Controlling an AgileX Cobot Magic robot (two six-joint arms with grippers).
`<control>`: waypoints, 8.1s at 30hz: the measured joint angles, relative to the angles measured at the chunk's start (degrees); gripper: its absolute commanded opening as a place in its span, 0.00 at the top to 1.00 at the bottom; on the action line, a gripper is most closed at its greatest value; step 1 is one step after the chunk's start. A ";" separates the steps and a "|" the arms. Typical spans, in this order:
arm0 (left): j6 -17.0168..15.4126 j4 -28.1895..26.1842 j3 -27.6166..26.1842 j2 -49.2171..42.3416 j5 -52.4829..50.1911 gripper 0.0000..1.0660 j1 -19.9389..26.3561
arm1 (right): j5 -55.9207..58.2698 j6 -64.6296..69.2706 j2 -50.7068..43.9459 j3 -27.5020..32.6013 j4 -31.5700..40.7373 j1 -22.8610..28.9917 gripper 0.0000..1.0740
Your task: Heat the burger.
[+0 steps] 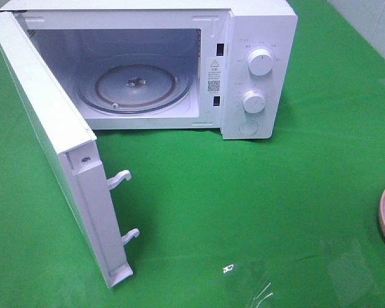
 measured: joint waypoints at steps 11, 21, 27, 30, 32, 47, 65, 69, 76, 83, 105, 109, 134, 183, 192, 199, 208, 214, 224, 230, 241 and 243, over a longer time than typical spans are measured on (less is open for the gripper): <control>0.00 -0.06 -0.92 0.46 -6.42 0.60 0.00 | 0.00 0.00 0.00 0.00 0.00 0.00 0.32; 0.00 -0.11 -0.92 10.20 -19.19 1.00 0.00 | 0.00 0.00 0.00 0.00 0.00 0.00 0.32; 0.00 -0.11 0.57 16.50 -26.01 1.00 0.00 | 0.00 0.00 0.00 0.00 0.00 0.00 0.32; 0.00 -0.34 3.72 20.34 -32.83 1.00 0.00 | 0.00 0.00 0.00 0.00 0.00 0.00 0.32; 0.00 -0.57 5.67 21.77 -36.90 1.00 0.00 | 0.00 0.00 0.00 0.00 0.00 0.00 0.32; 0.00 -1.38 21.49 31.11 -73.97 1.00 0.00 | 0.00 0.00 0.00 0.00 0.00 0.00 0.32; -8.88 12.09 21.03 52.43 -87.32 1.00 0.00 | 0.00 0.00 0.00 0.00 0.00 0.00 0.32; -12.95 18.51 20.80 56.38 -90.81 1.00 0.00 | 0.00 0.00 0.00 0.00 0.00 0.00 0.32; -17.53 27.79 20.80 63.54 -99.35 1.00 0.00 | 0.00 0.00 0.00 0.00 0.00 0.00 0.32; -20.17 32.09 18.39 69.84 -103.19 1.00 -1.38 | 0.00 0.00 0.00 0.00 0.00 0.00 0.32; -6.25 4.53 16.56 87.15 -112.53 1.00 -26.59 | 0.00 0.00 0.00 0.00 0.00 0.00 0.32; -5.73 0.46 14.32 89.73 -112.59 1.00 -30.42 | 0.00 0.00 0.00 0.00 0.00 0.00 0.32; 1.20 -12.61 -6.88 101.13 -109.66 1.00 -41.94 | 0.00 0.00 0.00 0.00 0.00 0.00 0.32; 8.25 -17.70 -35.52 117.46 -96.72 1.00 -40.22 | 0.00 0.00 0.00 0.00 0.06 0.00 0.32; 10.77 -21.31 -36.15 115.68 -90.47 1.00 -41.54 | 0.00 0.00 0.00 0.00 0.06 0.00 0.32; 13.18 -21.89 -36.38 113.85 -77.86 0.79 -45.78 | 0.00 0.00 0.00 0.00 0.06 0.00 0.32; 13.24 -22.00 -36.38 110.41 -58.79 0.05 -48.13 | 0.00 0.00 0.00 0.00 0.06 0.00 0.32; 13.24 -22.00 -36.38 107.43 -42.40 0.06 -48.13 | 0.00 0.00 0.00 0.00 0.06 0.00 0.32; 13.29 -19.82 -36.38 99.98 -30.14 0.06 -48.13 | 0.00 0.00 0.00 0.00 0.06 0.00 0.32; 6.13 -13.01 -36.50 94.88 -25.55 0.06 -46.12 | 0.00 0.00 0.00 0.00 0.06 0.00 0.32; -1.15 -7.10 -36.50 89.09 -11.34 0.06 -30.25 | 0.00 0.06 0.00 0.00 0.06 0.00 0.32; -1.26 -6.36 -36.50 86.80 -6.82 0.06 -24.98 | 0.00 0.06 0.00 0.00 0.06 0.00 0.32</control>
